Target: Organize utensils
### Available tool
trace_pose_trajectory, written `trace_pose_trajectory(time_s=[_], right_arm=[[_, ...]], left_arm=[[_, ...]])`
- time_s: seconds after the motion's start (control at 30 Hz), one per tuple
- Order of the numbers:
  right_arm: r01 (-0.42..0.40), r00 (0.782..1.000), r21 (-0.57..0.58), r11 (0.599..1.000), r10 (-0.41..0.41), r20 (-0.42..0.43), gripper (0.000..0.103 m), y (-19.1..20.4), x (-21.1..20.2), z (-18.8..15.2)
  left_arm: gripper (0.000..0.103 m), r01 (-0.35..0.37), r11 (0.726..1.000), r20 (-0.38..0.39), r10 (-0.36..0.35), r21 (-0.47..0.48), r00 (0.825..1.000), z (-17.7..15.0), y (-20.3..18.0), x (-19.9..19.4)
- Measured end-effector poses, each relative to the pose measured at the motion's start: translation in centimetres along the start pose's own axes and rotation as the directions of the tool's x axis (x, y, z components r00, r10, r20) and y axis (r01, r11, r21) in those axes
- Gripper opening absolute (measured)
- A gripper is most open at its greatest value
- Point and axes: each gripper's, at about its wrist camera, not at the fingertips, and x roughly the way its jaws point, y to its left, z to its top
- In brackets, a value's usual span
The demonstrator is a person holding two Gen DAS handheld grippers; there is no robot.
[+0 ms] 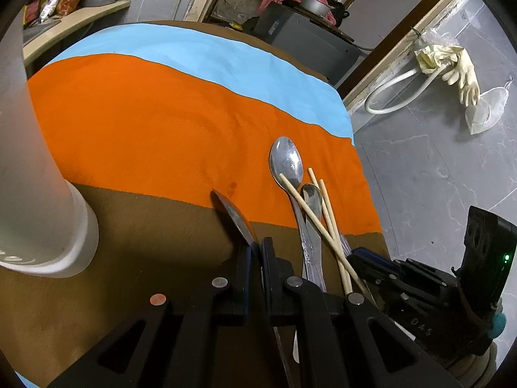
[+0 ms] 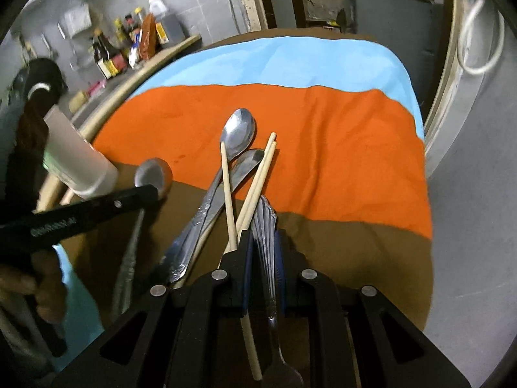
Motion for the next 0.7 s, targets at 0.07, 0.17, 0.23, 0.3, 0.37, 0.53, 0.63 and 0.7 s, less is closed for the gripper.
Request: trace_pose_trajectory(time_s=[0.07, 0.17, 0.23, 0.3, 0.37, 0.53, 0.63, 0.7], right_arm=[[-0.002, 1.0, -0.004, 1.0, 0.002, -0.001, 0.009, -0.1, -0.2, -0.1], [-0.025, 1.0, 0.014, 1.0, 0.025, -0.007, 0.009, -0.3, -0.2, -0.5], [-0.039, 0.999, 0.034, 0.999, 0.04, -0.012, 0.009, -0.9, 0.4, -0.2], [-0.064, 0.998, 0.052, 0.997, 0.065, -0.025, 0.01, -1.3, 0.7, -0.1], [-0.091, 0.995, 0.057, 0.994, 0.094, -0.036, 0.01, -1.5, 1.4, 0.3], [-0.17, 0.98, 0.052, 0.984, 0.174, -0.092, 0.01, -2.1, 2.5, 0.5], [-0.203, 0.971, 0.057, 0.977, 0.209, -0.12, 0.01, -2.2, 3.1, 0.7], [-0.196, 0.972, 0.028, 0.98, 0.198, -0.129, 0.01, -1.7, 3.2, 0.8]], left_arm=[[0.007, 0.002, 1.0, 0.0, -0.002, -0.002, 1.0, 0.0, 0.0, 0.0], [0.007, 0.003, 1.0, -0.001, -0.003, -0.003, 1.0, 0.0, 0.0, 0.0], [0.007, 0.002, 1.0, -0.001, -0.002, -0.002, 1.0, 0.0, 0.1, 0.0], [0.007, 0.002, 1.0, -0.001, -0.002, -0.001, 1.0, 0.0, 0.0, 0.0], [0.007, 0.001, 1.0, -0.002, -0.001, 0.001, 1.0, -0.1, 0.1, 0.0], [0.007, 0.003, 1.0, -0.006, -0.003, 0.0, 1.0, -0.1, 0.1, -0.1], [0.007, 0.003, 1.0, -0.007, -0.003, -0.002, 1.0, -0.1, 0.2, -0.1], [0.007, 0.003, 1.0, -0.009, -0.003, -0.003, 1.0, -0.2, 0.2, 0.0]])
